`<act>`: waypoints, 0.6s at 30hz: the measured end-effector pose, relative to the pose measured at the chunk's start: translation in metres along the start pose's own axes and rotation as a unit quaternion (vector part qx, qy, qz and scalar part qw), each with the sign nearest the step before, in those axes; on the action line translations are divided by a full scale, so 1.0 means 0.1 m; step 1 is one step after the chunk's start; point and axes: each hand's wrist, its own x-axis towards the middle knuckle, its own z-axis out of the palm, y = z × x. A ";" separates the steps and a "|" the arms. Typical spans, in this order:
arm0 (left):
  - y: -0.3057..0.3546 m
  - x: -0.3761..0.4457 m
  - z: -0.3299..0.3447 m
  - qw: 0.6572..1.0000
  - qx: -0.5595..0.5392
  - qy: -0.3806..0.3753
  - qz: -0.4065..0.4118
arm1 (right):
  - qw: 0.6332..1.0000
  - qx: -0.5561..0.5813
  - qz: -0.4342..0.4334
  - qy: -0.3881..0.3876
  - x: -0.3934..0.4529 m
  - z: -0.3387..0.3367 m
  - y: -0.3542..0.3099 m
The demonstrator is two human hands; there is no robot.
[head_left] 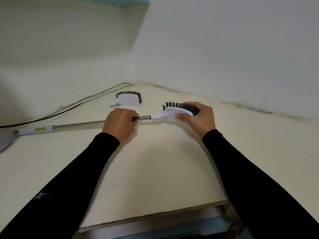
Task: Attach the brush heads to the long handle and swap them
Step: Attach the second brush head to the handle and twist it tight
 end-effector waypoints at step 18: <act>-0.06 0.00 0.08 0.995 0.059 -0.040 0.068 | 0.999 -0.037 -0.012 0.007 0.00 -0.01 0.01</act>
